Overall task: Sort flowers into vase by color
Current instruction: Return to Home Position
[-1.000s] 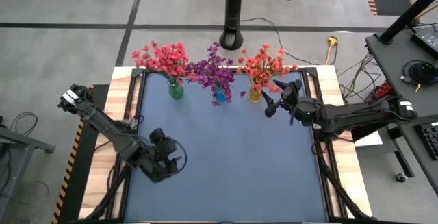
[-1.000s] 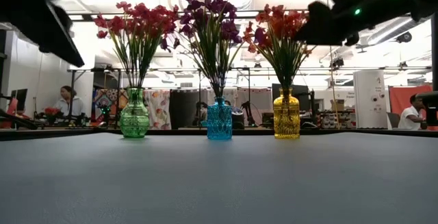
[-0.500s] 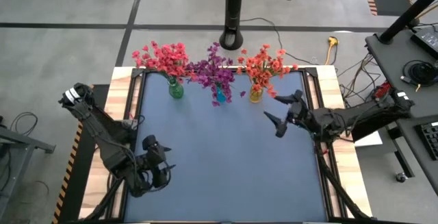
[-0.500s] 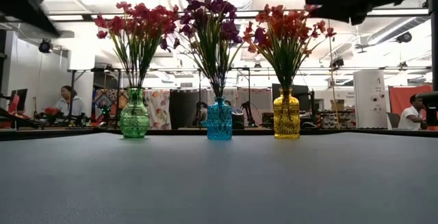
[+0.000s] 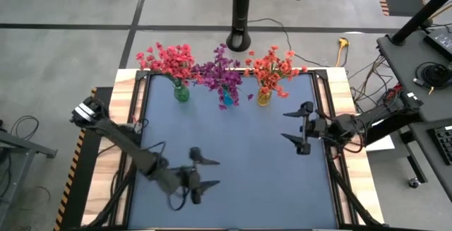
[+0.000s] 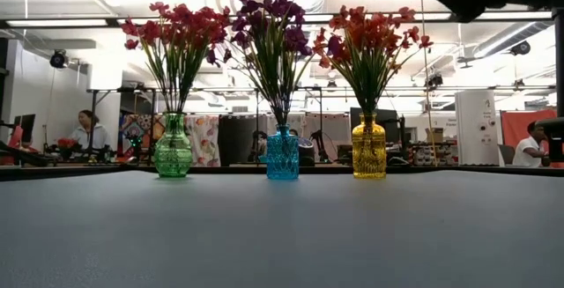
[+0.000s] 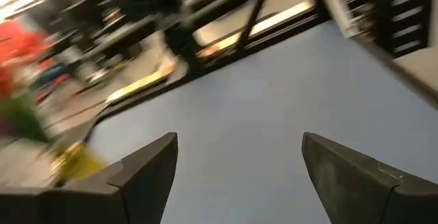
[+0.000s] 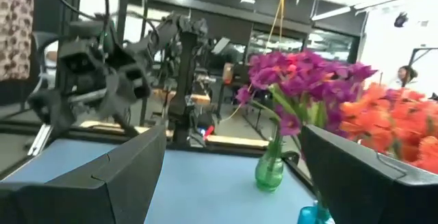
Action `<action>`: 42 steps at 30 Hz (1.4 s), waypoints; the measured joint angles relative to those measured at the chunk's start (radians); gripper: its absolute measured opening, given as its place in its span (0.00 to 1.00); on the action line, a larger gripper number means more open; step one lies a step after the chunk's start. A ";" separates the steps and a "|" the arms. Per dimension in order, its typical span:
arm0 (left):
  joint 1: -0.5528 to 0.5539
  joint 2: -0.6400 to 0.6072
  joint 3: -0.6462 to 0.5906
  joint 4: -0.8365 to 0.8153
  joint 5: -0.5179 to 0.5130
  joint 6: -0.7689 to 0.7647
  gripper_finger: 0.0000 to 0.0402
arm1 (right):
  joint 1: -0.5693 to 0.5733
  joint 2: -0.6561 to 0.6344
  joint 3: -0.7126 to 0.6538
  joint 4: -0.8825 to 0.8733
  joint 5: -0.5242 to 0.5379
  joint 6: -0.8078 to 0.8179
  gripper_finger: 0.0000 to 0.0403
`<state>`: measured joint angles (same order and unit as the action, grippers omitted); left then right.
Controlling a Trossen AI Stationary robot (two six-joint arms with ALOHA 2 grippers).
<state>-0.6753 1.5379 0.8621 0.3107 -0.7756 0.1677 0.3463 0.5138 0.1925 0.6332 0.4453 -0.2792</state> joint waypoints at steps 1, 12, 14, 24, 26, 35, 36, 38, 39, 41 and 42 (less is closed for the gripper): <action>0.033 0.014 -0.006 0.050 0.072 0.037 0.73 | 0.000 -0.022 -0.015 0.005 0.000 -0.003 0.82; 0.255 -0.176 -0.134 -0.004 0.289 0.058 0.73 | 0.000 -0.226 -0.100 -0.016 0.000 0.000 0.82; 0.263 -0.279 -0.193 -0.065 0.284 0.044 0.73 | 0.000 -0.251 -0.109 -0.030 0.000 0.008 0.82; 0.384 -0.786 -0.557 0.102 0.246 0.033 0.73 | -0.002 -0.361 -0.157 -0.054 -0.018 0.060 0.82; 0.446 -0.860 -0.594 0.115 0.341 0.051 0.73 | -0.003 -0.380 -0.157 -0.053 -0.040 0.052 0.82; 0.577 -1.033 -0.708 0.090 0.579 0.059 0.73 | -0.026 -0.415 -0.181 -0.085 -0.069 -0.017 0.82; 0.577 -1.046 -0.723 0.082 0.580 0.058 0.73 | -0.030 -0.413 -0.181 -0.099 -0.086 -0.017 0.82; 0.581 -1.067 -0.761 0.096 0.579 0.056 0.73 | -0.041 -0.413 -0.181 -0.112 -0.114 -0.013 0.82; 0.583 -1.079 -0.783 0.106 0.578 0.054 0.73 | -0.045 -0.413 -0.181 -0.112 -0.117 -0.010 0.82; 0.591 -1.107 -0.826 0.123 0.560 0.042 0.73 | -0.052 -0.413 -0.181 -0.111 -0.115 -0.023 0.82; 0.594 -1.121 -0.850 0.138 0.534 0.036 0.73 | -0.053 -0.413 -0.181 -0.111 -0.114 -0.033 0.82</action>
<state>-0.0816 0.4166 0.0119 0.4491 -0.2412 0.2041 0.2935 0.1009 0.0113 0.5224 0.3308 -0.3119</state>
